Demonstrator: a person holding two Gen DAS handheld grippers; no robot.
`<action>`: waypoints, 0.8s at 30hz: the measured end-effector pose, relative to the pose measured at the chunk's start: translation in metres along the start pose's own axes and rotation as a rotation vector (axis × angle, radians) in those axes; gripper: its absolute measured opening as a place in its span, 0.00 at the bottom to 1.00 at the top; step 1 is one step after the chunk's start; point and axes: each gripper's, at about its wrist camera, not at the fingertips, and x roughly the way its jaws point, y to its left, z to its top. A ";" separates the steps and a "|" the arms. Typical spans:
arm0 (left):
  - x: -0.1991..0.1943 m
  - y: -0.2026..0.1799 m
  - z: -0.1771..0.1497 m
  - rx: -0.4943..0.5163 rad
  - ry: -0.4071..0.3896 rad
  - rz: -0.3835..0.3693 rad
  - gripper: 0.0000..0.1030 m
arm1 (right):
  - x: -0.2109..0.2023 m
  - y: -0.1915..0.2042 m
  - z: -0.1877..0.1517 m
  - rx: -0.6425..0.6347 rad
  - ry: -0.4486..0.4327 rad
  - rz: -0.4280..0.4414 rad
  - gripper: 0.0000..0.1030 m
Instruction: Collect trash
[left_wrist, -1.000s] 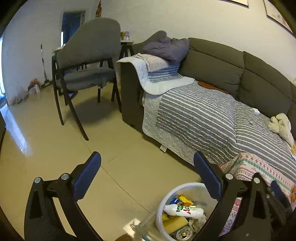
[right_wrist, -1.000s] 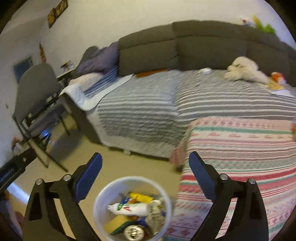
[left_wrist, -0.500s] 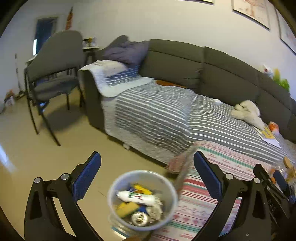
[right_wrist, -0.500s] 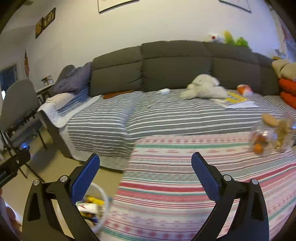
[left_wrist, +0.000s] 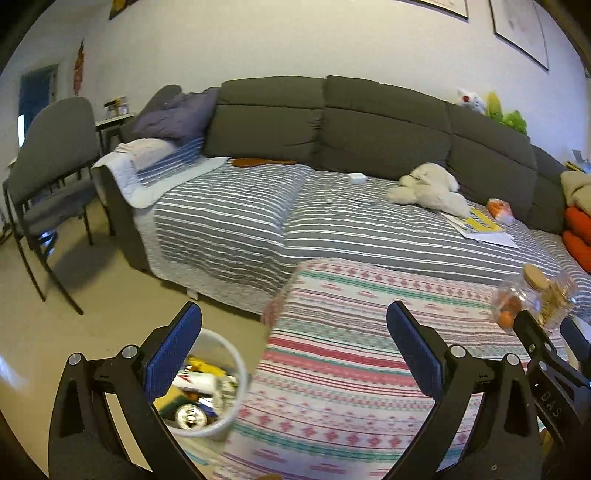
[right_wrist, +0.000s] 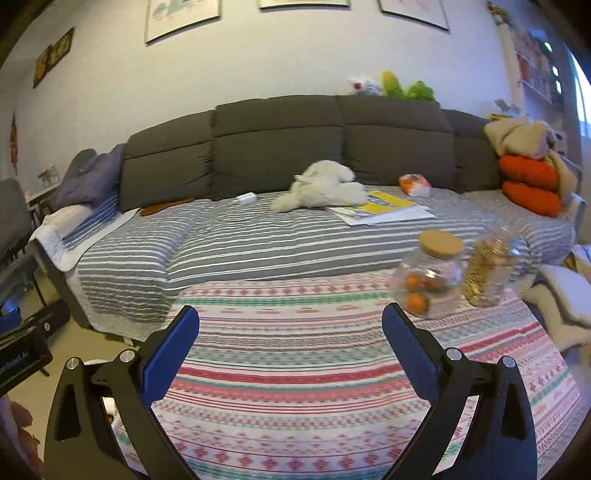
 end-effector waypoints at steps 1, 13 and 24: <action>0.000 -0.006 -0.002 0.004 -0.006 0.000 0.93 | 0.000 -0.007 -0.002 0.012 -0.001 -0.004 0.94; 0.006 -0.051 -0.013 0.054 -0.004 -0.037 0.93 | 0.008 -0.049 -0.010 0.062 0.002 -0.032 0.94; 0.002 -0.066 -0.017 0.085 -0.021 -0.052 0.93 | -0.001 -0.050 -0.005 0.052 -0.039 -0.044 0.94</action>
